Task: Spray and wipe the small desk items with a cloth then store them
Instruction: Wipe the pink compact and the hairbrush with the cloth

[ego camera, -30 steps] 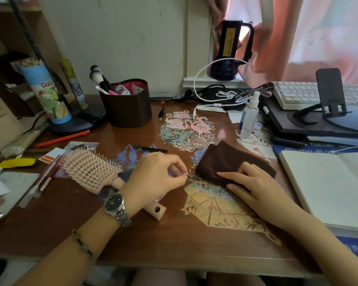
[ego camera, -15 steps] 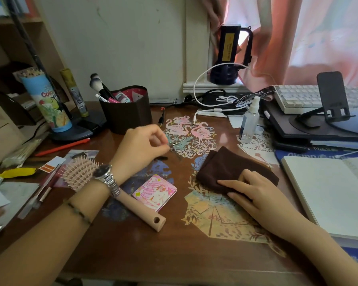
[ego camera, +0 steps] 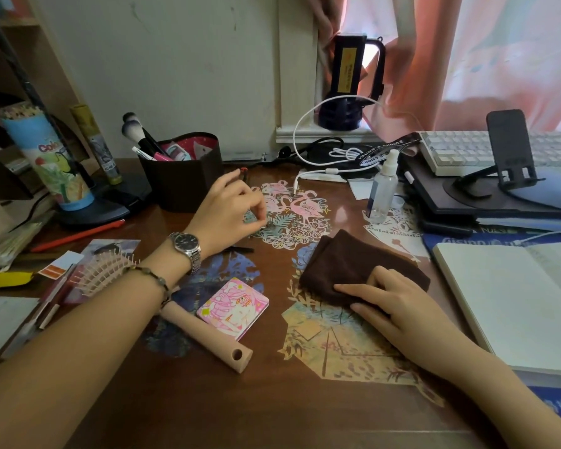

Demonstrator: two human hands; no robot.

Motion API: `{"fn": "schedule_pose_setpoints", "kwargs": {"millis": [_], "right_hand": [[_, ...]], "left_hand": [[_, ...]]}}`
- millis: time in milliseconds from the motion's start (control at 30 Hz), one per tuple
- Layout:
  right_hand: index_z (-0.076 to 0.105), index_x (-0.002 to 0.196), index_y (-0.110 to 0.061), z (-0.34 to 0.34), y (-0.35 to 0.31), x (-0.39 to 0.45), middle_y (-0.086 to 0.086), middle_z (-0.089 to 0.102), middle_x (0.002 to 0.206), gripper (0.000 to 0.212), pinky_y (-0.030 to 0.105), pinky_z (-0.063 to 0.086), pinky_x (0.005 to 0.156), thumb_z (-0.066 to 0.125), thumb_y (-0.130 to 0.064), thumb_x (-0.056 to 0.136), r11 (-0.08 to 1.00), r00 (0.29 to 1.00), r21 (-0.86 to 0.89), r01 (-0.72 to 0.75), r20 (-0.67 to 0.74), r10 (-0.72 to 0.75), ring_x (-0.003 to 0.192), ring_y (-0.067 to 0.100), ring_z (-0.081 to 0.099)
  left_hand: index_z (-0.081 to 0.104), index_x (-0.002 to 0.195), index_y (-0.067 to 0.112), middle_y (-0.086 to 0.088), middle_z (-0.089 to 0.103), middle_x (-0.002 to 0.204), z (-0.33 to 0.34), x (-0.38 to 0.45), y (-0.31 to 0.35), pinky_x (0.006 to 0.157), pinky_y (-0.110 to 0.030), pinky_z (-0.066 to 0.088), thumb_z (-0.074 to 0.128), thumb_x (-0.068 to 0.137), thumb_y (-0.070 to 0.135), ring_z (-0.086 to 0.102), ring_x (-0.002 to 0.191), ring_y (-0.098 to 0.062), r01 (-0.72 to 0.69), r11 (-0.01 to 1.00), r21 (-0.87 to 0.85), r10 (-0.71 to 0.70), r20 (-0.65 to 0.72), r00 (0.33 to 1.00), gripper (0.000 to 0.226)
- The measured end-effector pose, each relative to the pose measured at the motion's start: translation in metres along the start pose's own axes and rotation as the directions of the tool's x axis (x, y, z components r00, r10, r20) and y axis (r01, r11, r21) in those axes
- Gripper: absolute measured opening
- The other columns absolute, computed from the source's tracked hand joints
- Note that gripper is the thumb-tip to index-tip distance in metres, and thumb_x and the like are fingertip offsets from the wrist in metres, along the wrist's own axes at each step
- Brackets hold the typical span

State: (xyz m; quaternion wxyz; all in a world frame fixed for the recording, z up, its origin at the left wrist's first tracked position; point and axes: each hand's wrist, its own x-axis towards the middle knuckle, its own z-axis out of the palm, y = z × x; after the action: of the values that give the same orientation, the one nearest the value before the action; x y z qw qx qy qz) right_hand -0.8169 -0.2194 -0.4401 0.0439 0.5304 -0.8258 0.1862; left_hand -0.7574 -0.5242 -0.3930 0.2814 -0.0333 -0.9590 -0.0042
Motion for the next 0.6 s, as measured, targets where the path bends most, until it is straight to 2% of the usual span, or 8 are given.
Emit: {"fn": "schedule_pose_setpoints", "kwargs": {"millis": [233,467,600], "right_hand": [[0.055,0.128,-0.037,0.0,0.0,0.001,-0.012,0.042,0.085,0.041,0.031,0.047,0.063,0.034,-0.047,0.094,1.0,1.0,-0.01,-0.001,-0.003,0.001,0.076,0.009,0.046],[0.055,0.128,-0.037,0.001,0.0,0.0,-0.011,0.043,0.086,0.041,0.029,0.047,0.064,0.034,-0.047,0.094,1.0,1.0,-0.012,0.003,-0.007,-0.003,0.077,0.009,0.046],[0.055,0.128,-0.037,0.0,0.0,0.0,-0.011,0.044,0.085,0.041,0.029,0.047,0.063,0.034,-0.047,0.094,1.0,1.0,-0.007,0.012,-0.014,-0.012,0.076,0.009,0.047]], "left_hand": [[0.065,0.077,0.018,0.004,0.063,0.078,0.01,-0.005,-0.007,0.114,-0.037,0.019,0.078,0.074,0.02,0.06,0.081,-0.014,-0.017,0.998,-0.053,0.021,0.062,0.998,0.014],[0.067,0.084,0.022,0.013,0.06,0.082,0.011,-0.004,-0.01,0.115,-0.03,0.012,0.077,0.075,0.029,0.053,0.084,-0.005,0.093,0.989,-0.112,-0.077,0.134,0.988,0.015],[0.068,0.092,0.025,0.01,0.067,0.092,0.0,-0.007,-0.017,0.115,-0.033,0.019,0.076,0.076,0.031,0.056,0.089,-0.007,0.117,0.987,-0.112,-0.099,0.149,0.984,0.019]]}}
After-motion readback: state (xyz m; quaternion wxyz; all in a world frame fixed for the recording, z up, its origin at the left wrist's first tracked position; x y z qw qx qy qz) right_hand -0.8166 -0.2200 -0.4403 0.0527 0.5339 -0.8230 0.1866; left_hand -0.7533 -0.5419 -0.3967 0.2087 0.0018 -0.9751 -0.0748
